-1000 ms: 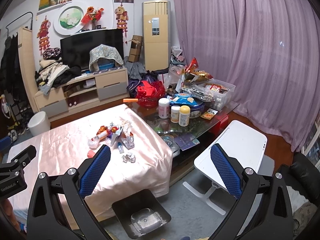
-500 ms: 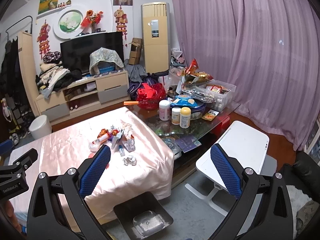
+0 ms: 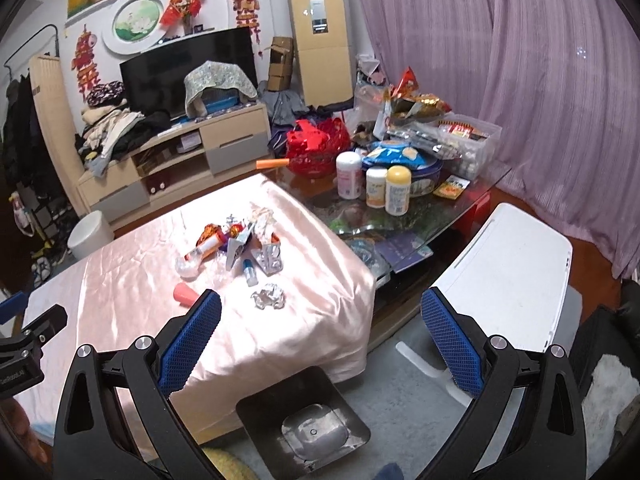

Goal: Collect trash
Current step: 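Grasp the crumpled foil ball with the right tool while the left tool grasps the pink plastic horn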

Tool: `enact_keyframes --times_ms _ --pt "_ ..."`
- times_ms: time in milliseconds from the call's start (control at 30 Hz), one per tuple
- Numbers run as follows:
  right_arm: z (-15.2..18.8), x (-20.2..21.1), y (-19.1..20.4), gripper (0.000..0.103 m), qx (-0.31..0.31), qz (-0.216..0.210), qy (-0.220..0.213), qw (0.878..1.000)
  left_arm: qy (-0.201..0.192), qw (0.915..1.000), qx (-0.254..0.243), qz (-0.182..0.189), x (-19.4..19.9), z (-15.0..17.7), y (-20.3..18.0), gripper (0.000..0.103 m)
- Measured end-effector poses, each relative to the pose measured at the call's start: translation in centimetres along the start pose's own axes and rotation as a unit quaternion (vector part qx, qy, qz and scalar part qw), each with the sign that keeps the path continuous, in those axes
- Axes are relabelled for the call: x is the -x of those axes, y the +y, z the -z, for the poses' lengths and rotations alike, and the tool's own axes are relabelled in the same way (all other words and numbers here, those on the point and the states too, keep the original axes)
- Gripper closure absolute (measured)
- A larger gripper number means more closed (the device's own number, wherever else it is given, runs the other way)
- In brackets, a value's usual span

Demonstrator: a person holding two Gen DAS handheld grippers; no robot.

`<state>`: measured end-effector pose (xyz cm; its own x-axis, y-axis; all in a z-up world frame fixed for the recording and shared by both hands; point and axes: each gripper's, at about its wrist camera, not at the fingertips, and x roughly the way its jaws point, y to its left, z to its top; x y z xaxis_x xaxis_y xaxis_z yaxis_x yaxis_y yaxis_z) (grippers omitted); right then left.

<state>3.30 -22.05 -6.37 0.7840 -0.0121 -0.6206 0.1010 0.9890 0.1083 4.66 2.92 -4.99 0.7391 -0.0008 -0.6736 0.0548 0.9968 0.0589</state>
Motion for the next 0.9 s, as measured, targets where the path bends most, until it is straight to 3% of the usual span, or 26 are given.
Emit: enact_keyframes --times_ms 200,433,500,567,900 --pt "0.7 -5.7 0.3 0.003 0.008 0.000 0.051 0.999 0.053 0.9980 -0.033 -0.012 -5.7 0.7 0.4 0.008" --pt "1.8 -12.5 0.7 0.003 0.003 -0.015 0.100 0.995 0.106 0.9919 -0.063 0.032 -12.6 1.6 -0.3 0.008" --pt "2.1 -14.4 1.2 0.006 -0.001 -0.025 0.116 0.993 0.119 0.9895 -0.067 0.047 -14.4 1.8 -0.3 0.008" --pt "2.2 -16.3 1.9 0.018 0.004 -0.032 0.135 0.990 0.129 0.9878 -0.068 0.055 -16.2 1.8 -0.5 0.008" --pt "2.3 -22.7 4.0 0.023 0.001 -0.070 0.173 0.982 0.162 0.9793 -0.086 0.085 -23.1 0.7 -2.5 0.008"
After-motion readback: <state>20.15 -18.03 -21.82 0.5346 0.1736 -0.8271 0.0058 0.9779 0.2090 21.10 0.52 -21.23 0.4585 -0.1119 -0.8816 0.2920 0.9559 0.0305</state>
